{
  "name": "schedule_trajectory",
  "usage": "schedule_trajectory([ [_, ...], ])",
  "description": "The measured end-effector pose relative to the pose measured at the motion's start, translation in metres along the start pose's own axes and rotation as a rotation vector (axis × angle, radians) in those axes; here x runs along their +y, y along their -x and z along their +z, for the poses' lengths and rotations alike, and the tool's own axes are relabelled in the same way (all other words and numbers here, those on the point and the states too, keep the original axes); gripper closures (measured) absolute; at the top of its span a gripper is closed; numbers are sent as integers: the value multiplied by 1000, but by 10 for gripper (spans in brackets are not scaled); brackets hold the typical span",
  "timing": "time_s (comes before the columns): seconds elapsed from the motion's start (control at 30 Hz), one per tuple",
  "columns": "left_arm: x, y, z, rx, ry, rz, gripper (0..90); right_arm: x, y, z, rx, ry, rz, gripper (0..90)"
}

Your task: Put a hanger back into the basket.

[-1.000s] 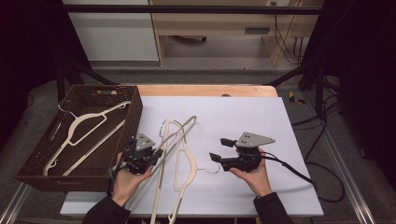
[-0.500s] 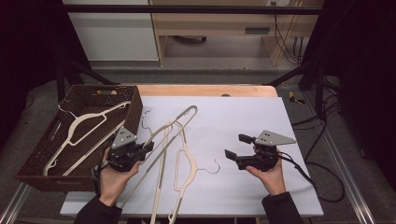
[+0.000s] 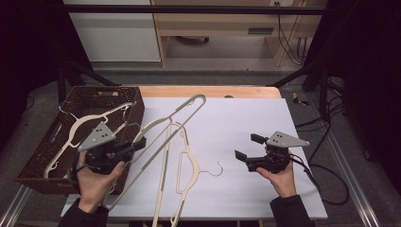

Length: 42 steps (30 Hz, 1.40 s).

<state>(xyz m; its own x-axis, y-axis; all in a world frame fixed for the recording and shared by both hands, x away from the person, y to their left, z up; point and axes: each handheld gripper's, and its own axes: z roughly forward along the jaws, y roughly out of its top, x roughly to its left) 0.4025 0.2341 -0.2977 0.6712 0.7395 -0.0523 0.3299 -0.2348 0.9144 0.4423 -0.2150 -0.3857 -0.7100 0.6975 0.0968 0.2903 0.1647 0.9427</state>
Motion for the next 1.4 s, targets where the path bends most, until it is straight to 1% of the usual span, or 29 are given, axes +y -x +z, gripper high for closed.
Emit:
schedule_trajectory([
  [0.07, 9, -5, -7, -14, 5, 13, 855, 0, 0, -2, 2, 5, 2, 117],
  [0.17, 21, -17, -14, -41, 8, 19, 856, 0, 2, -3, -4, 9, 12, 110],
  [0.27, 30, -32, -19, -61, 9, 27, 855, -1, 3, -3, -10, 6, 9, 104],
  [0.3, 33, -39, -20, -69, 9, 39, 855, -1, 3, -4, -11, 5, 9, 103],
  [0.33, 34, -43, -21, -71, 9, 39, 855, -1, 3, -4, -13, 4, 9, 101],
  [0.37, 36, -52, -24, -69, 10, 46, 855, -1, 3, -4, -15, 4, 9, 98],
  [0.43, 37, -60, -26, -68, 11, 48, 855, -1, 4, -5, -19, 3, 11, 96],
  [0.53, 38, -77, -28, -42, 0, 53, 855, -1, 4, -5, -17, 1, 8, 95],
  [0.57, 38, -82, -29, -28, -7, 61, 855, -1, 5, -5, -18, 1, 8, 94],
  [0.63, 37, -93, -30, -9, -34, 78, 855, -2, 5, -5, -21, 0, 9, 93],
  [0.67, 36, -99, -31, 8, -45, 83, 855, -2, 5, -4, -22, -1, 12, 92],
  [0.77, 31, -118, -34, 43, -69, 86, 855, -2, 5, -3, -25, -1, 14, 92],
  [0.8, 29, -123, -35, 46, -76, 90, 855, -2, 5, -3, -26, -3, 16, 92],
  [0.87, 26, -136, -40, 52, -87, 100, 855, -3, 6, -3, -23, -7, 11, 91],
  [0.9, 25, -139, -41, 47, -86, 93, 854, -3, 7, -3, -25, -8, 11, 91],
  [1.0, 23, -152, -47, 46, -107, 103, 854, -4, 7, -2, -29, -9, 23, 91],
  [1.07, 22, -161, -50, 52, -119, 106, 855, -5, 8, -1, -29, -14, 20, 91],
  [1.1, 21, -166, -52, 51, -129, 105, 855, -5, 8, 0, -30, -15, 20, 91],
  [1.13, 20, -172, -54, 56, -134, 93, 855, -5, 8, 0, -29, -17, 21, 90],
  [1.23, 16, -186, -57, 70, -149, 73, 855, -6, 9, 2, -30, -22, 19, 89],
  [1.4, 9, -206, -61, 95, -154, 31, 856, -7, 10, 3, -34, -26, 23, 88],
])
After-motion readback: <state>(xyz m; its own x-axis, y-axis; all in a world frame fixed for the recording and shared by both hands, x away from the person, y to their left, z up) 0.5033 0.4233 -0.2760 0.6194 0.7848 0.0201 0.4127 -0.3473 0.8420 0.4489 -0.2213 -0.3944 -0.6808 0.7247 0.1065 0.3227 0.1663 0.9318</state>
